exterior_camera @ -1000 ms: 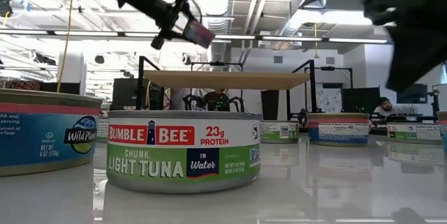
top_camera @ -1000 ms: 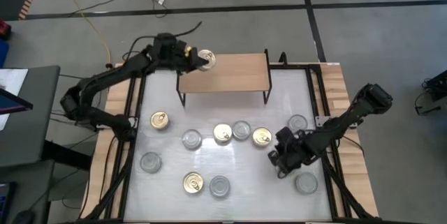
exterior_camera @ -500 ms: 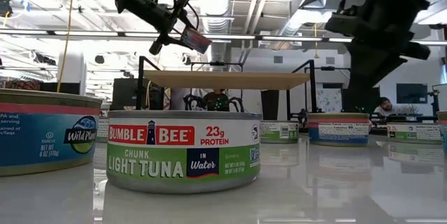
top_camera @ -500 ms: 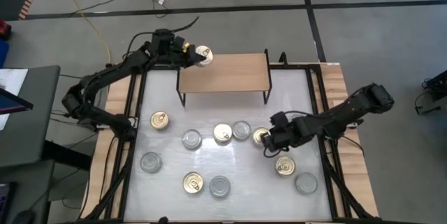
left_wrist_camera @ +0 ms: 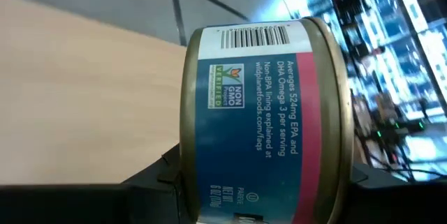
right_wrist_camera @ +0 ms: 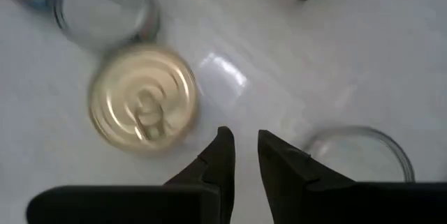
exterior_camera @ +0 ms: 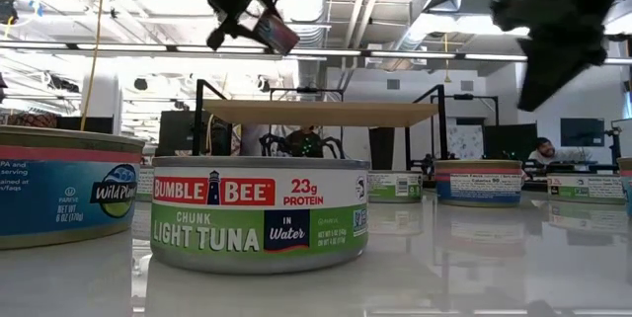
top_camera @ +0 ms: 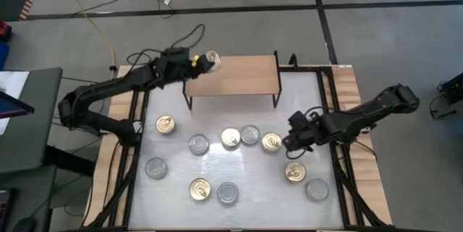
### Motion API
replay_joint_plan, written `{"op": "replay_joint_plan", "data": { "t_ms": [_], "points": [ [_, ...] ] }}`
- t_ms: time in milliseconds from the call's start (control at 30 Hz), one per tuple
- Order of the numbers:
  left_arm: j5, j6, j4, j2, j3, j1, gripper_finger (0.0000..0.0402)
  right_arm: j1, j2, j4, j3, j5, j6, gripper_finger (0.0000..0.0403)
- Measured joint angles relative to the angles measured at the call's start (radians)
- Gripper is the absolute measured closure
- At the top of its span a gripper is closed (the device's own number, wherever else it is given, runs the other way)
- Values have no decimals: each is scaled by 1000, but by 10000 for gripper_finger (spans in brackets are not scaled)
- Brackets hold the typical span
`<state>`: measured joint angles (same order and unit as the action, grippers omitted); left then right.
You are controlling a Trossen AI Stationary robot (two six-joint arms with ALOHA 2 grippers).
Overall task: Stack canned seafood by type on shelf
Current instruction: Put the blue and pink tuna can on the shelf
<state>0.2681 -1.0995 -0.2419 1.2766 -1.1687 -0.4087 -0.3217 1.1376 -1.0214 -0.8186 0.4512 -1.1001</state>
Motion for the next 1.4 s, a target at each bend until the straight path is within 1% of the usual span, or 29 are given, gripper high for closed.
{"op": "replay_joint_plan", "data": {
  "t_ms": [167,233,333,400,467,500,633,700,733,800,900,1133,1200,1400],
  "points": [
    [345,-181,-1,0,12,237,223,0,-216,43,159,-129,102,305],
    [479,-270,11,-1,42,320,223,0,-303,42,195,-140,136,305],
    [653,-431,20,17,93,427,223,0,-413,41,224,-144,185,305],
    [747,-551,47,50,114,476,223,0,-468,46,228,-150,217,305],
    [799,-635,77,104,122,504,223,1,-506,42,232,-165,239,305],
    [817,-654,124,133,122,506,223,1,-520,41,232,-166,245,305],
    [841,-653,322,238,122,475,223,1,-550,42,232,-175,265,305],
    [837,-652,376,270,121,446,223,1,-551,44,232,-176,267,305],
    [832,-652,399,283,121,429,223,1,-551,43,232,-176,265,305],
    [783,-637,437,297,119,397,223,1,-550,45,232,-176,264,305],
    [721,-611,445,296,118,360,223,1,-550,48,232,-176,263,305],
    [711,-608,441,296,117,333,207,1,-549,76,232,-176,263,305],
    [706,-632,432,296,117,326,204,1,-549,84,232,-176,263,305],
    [706,-653,432,296,117,306,203,5,-549,90,232,-175,260,305]
  ]
}}
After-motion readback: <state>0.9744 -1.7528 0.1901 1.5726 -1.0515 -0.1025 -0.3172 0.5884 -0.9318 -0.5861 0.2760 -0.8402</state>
